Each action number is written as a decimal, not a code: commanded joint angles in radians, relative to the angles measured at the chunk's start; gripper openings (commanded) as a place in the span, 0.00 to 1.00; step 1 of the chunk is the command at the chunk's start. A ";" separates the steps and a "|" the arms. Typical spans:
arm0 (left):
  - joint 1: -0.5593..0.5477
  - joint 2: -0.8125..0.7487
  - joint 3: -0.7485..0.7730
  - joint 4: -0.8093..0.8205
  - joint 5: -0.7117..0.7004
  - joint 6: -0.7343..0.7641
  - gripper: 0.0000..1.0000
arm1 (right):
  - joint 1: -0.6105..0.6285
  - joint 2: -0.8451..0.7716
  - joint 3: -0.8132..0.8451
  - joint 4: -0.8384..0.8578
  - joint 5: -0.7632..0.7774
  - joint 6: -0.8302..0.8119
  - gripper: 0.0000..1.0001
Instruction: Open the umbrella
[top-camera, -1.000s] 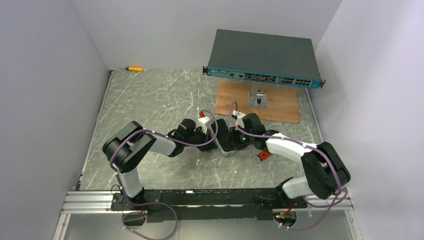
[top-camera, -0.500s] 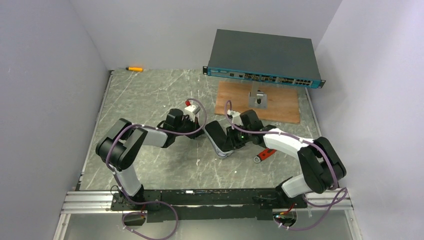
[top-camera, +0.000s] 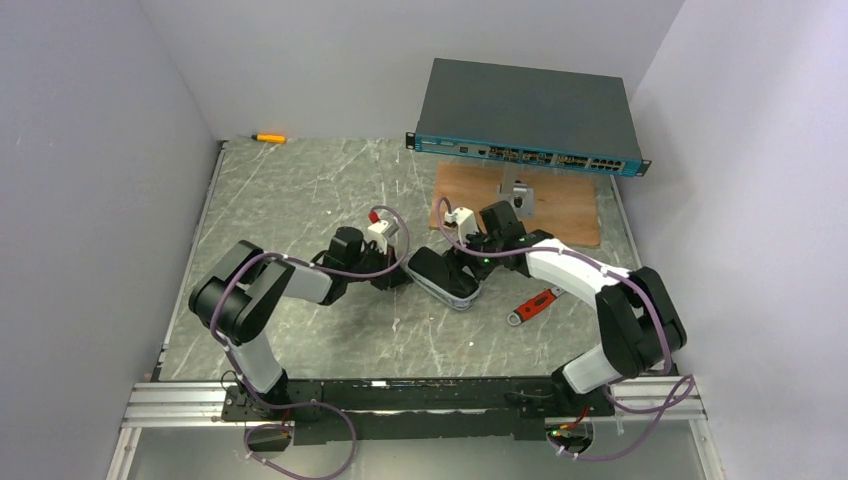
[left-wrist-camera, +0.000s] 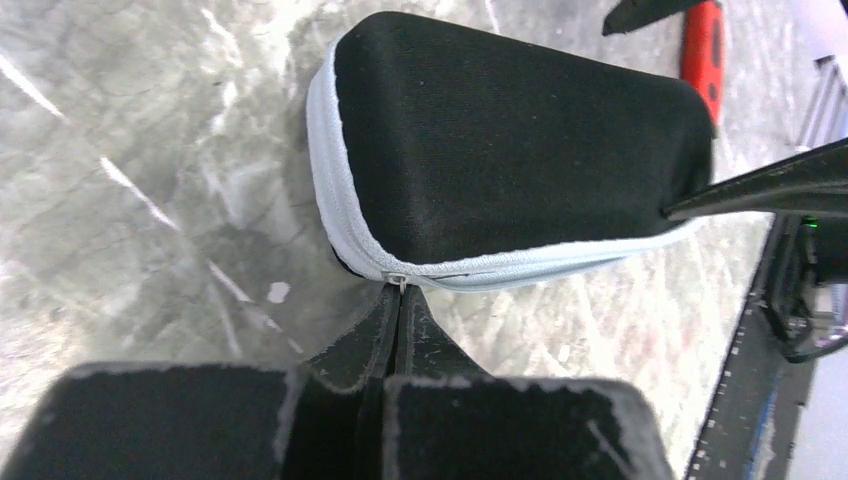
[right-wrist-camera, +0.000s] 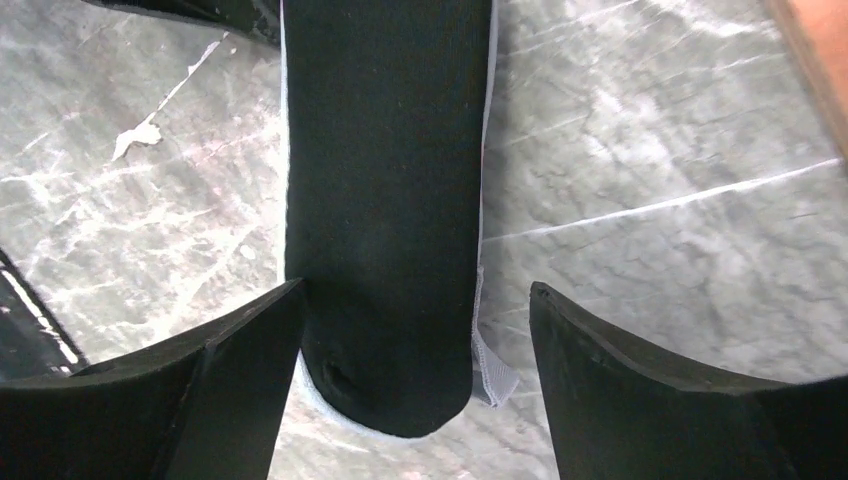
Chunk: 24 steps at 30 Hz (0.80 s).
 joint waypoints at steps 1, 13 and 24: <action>-0.026 0.017 0.022 0.082 0.102 -0.085 0.00 | 0.019 -0.097 -0.045 0.150 0.019 -0.116 0.85; -0.056 0.027 0.037 0.109 0.117 -0.137 0.00 | 0.165 0.022 -0.028 0.165 0.181 -0.219 0.84; 0.045 -0.014 0.029 -0.002 0.130 -0.032 0.00 | 0.166 -0.125 -0.252 0.178 0.169 -0.447 0.33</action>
